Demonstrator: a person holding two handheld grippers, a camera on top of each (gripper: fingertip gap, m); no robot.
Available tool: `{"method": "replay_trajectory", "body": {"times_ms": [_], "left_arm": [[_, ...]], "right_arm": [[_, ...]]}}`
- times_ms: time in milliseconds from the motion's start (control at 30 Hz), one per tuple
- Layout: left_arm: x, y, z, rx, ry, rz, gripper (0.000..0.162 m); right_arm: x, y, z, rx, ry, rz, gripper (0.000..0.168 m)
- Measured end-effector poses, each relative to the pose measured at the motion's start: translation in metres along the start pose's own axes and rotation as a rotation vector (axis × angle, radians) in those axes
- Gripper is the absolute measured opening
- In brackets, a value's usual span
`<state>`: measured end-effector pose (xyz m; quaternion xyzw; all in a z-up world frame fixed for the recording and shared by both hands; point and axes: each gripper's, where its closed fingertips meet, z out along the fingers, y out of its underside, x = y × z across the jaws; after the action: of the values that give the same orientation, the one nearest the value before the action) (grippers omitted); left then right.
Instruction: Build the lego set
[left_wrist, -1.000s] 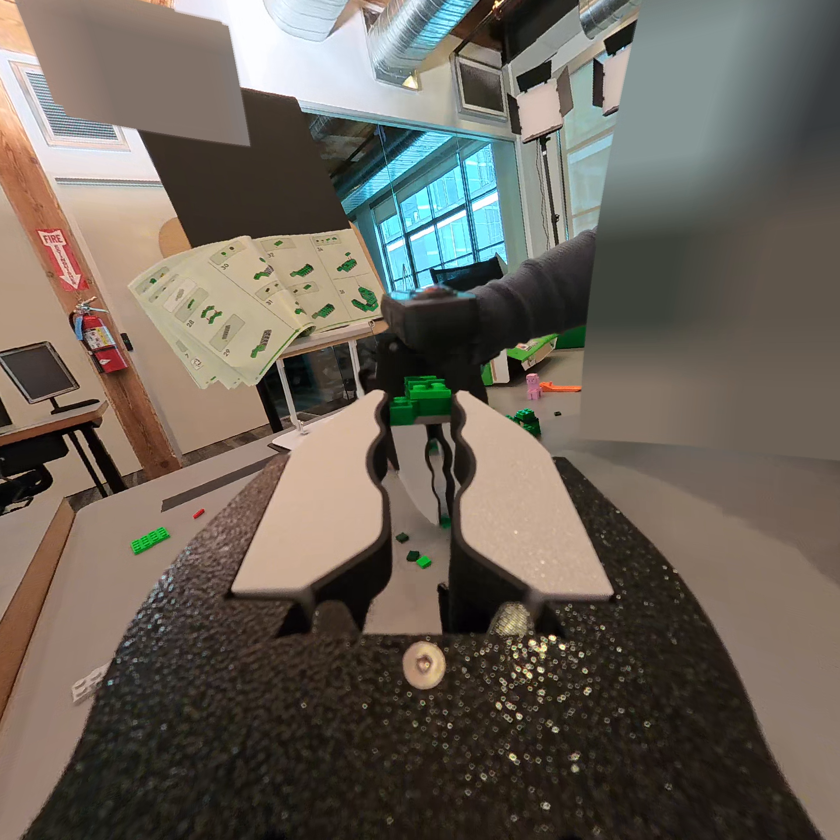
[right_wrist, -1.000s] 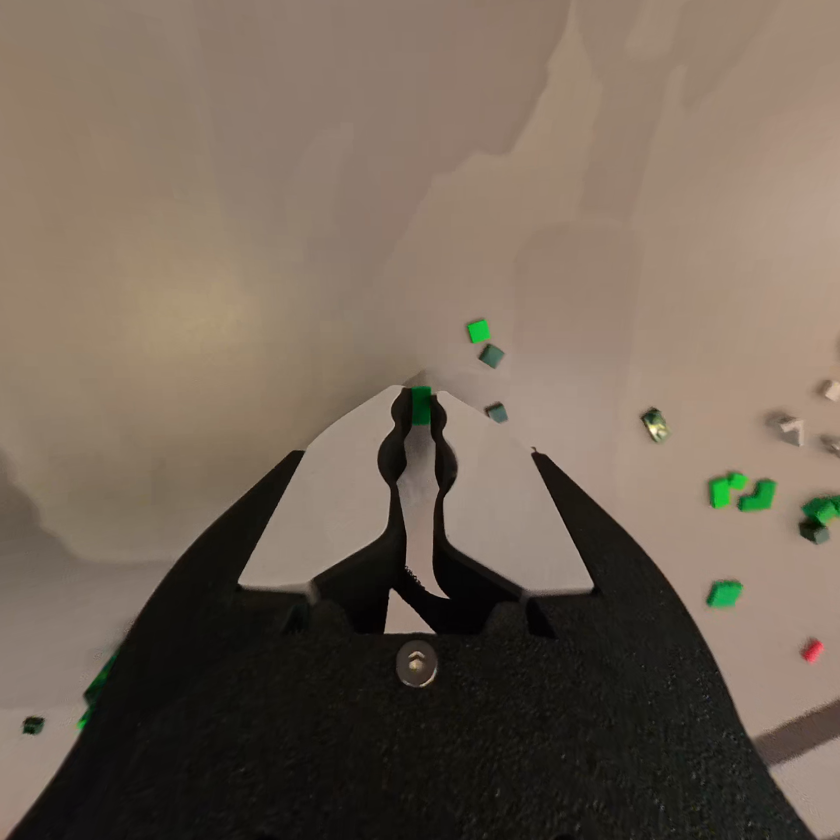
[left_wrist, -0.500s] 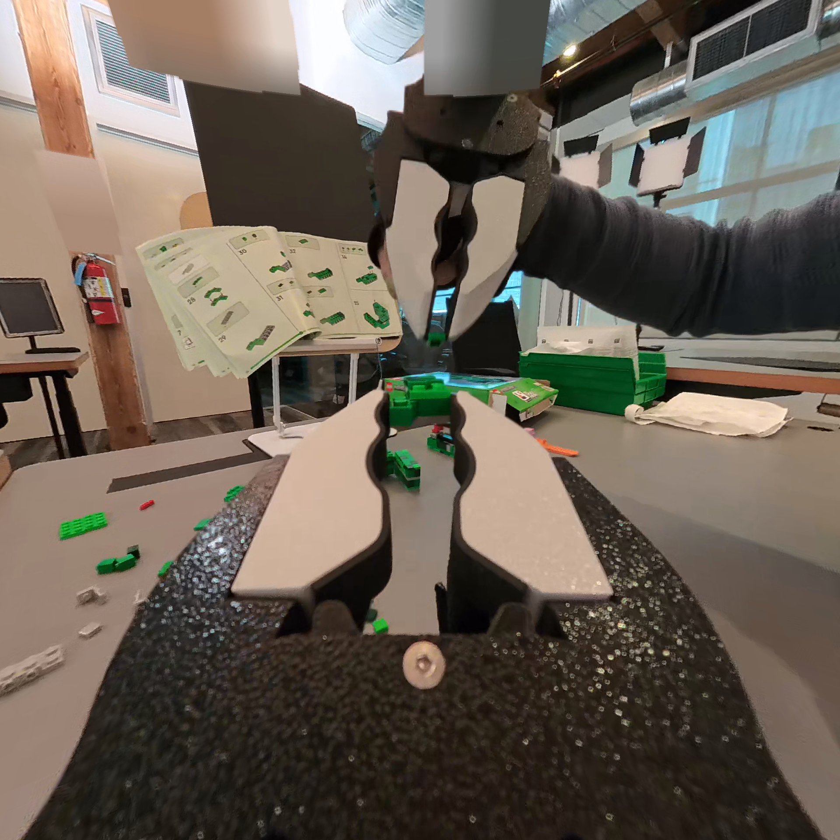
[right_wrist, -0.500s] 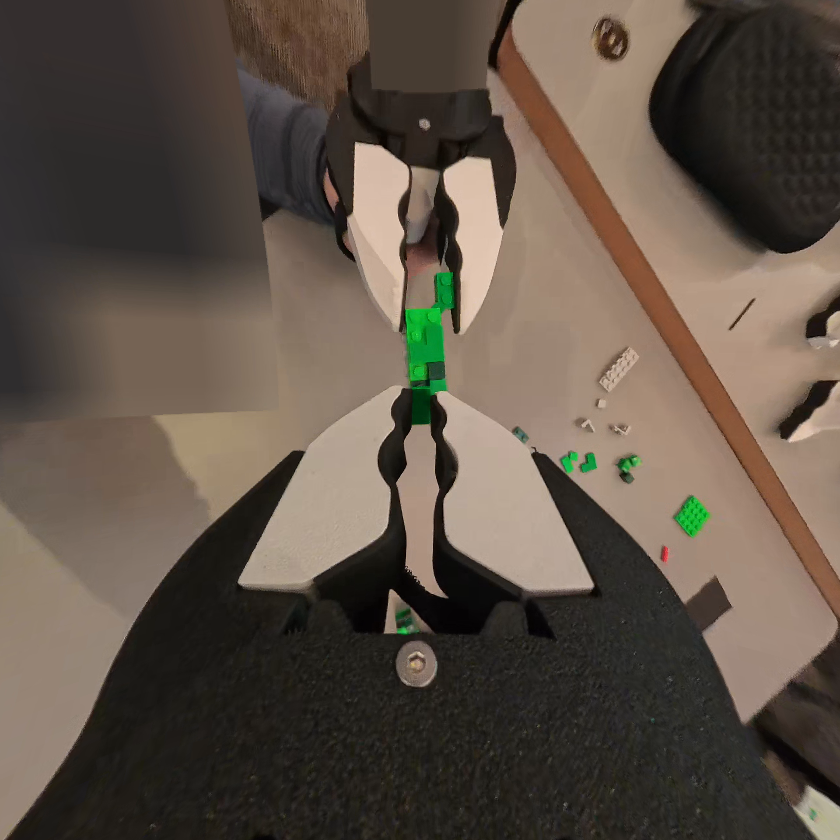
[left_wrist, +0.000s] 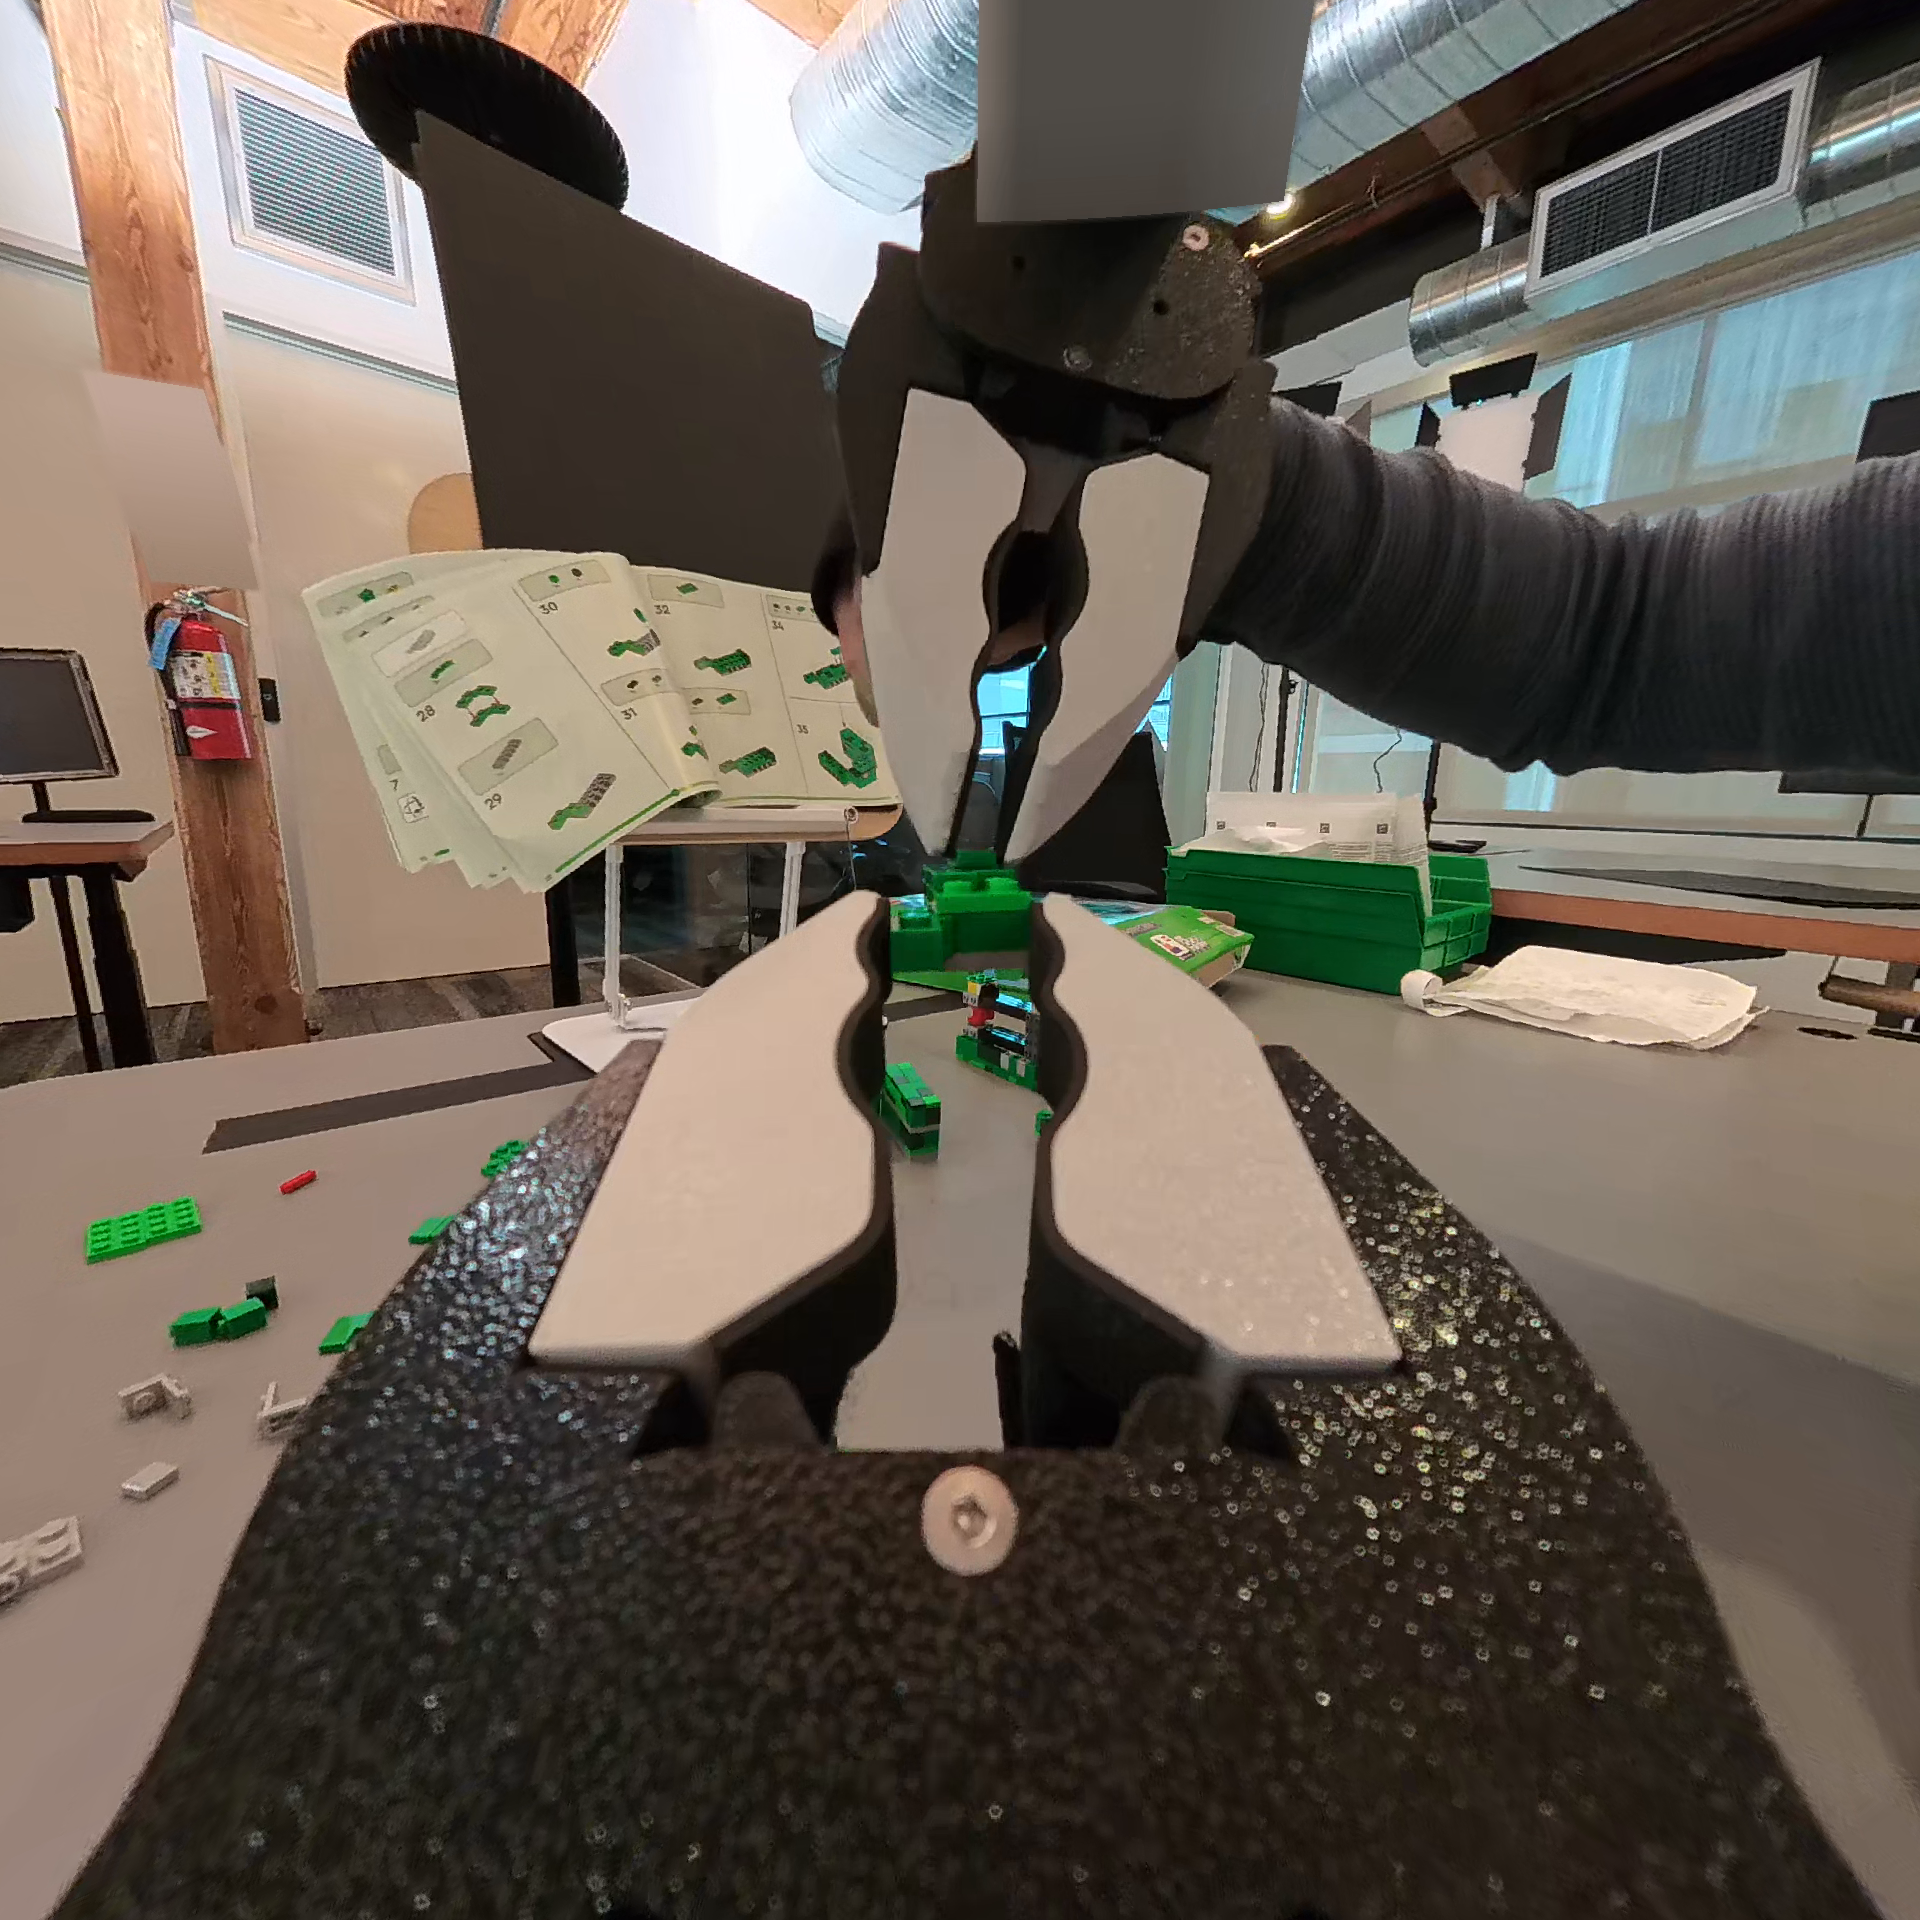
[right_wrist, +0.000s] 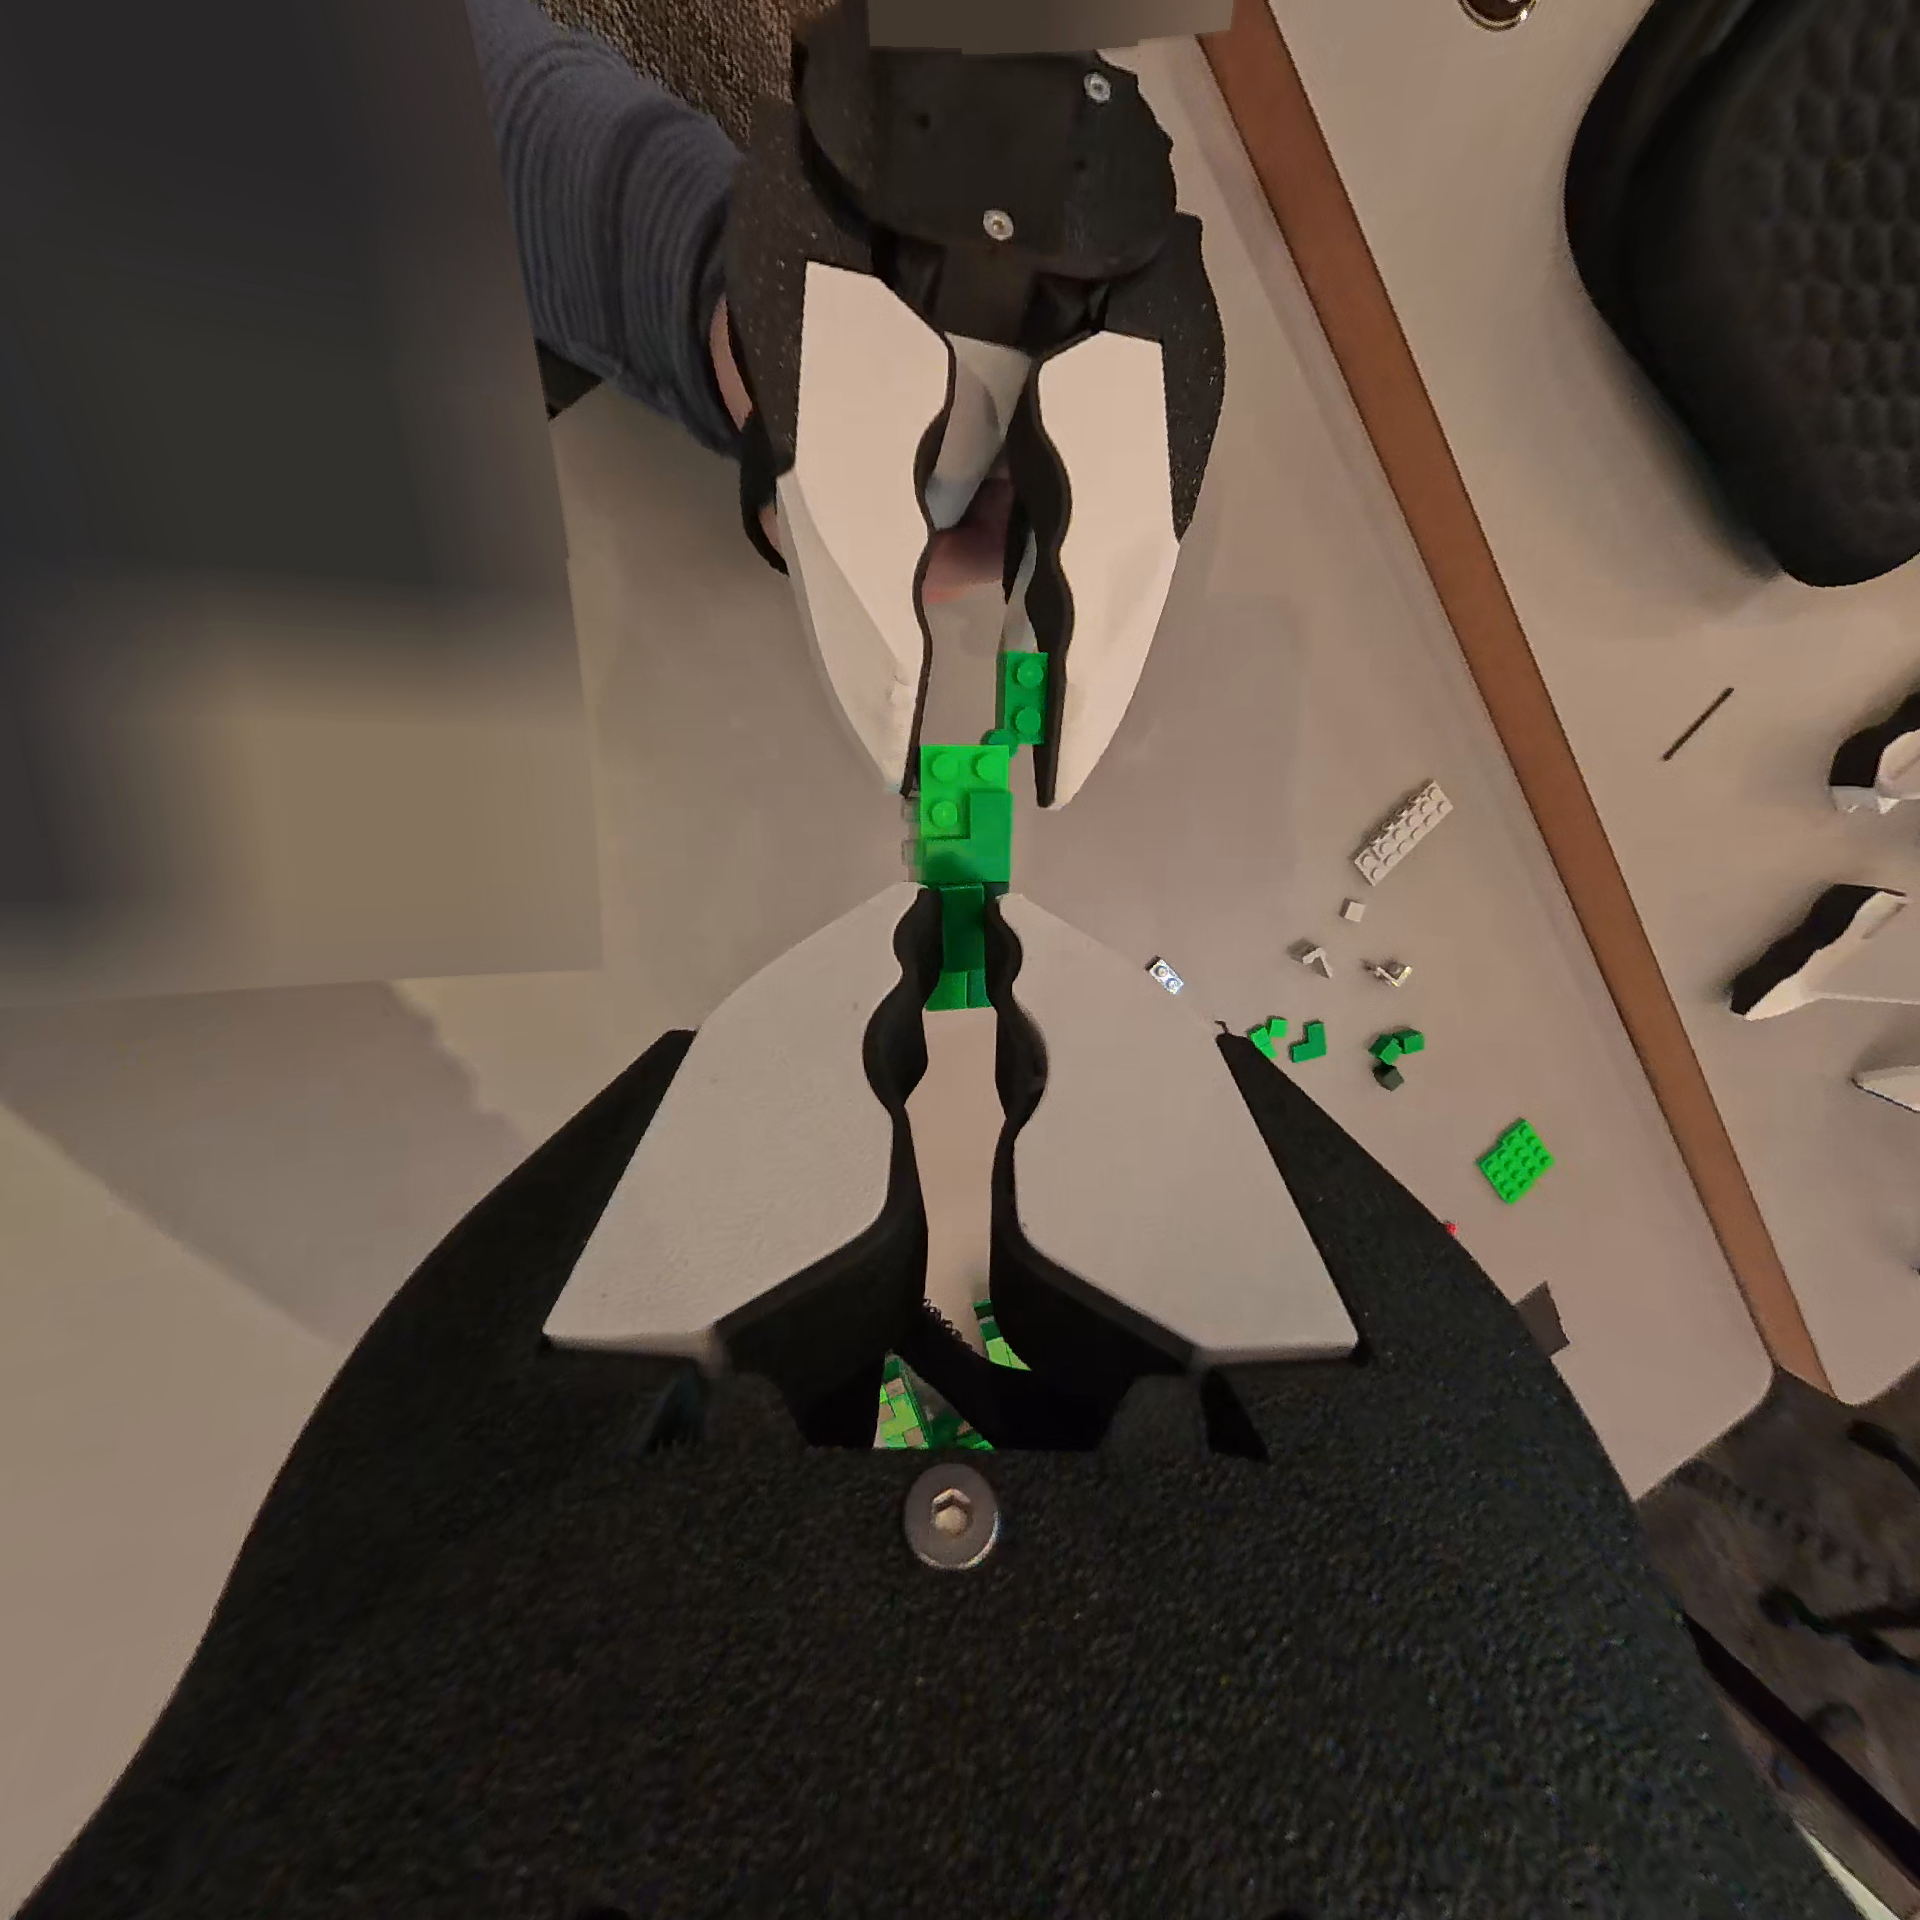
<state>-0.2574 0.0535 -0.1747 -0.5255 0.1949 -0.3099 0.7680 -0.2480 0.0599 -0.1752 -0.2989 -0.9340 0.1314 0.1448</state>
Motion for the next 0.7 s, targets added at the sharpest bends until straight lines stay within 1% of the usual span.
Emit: {"method": "replay_trajectory", "body": {"times_ms": [700], "left_arm": [[0.0003, -0.0032, 0.0002, 0.028, 0.003, -0.014, 0.024]], "right_arm": [[-0.0015, -0.0005, 0.0014, -0.02, 0.004, 0.004, 0.009]]}}
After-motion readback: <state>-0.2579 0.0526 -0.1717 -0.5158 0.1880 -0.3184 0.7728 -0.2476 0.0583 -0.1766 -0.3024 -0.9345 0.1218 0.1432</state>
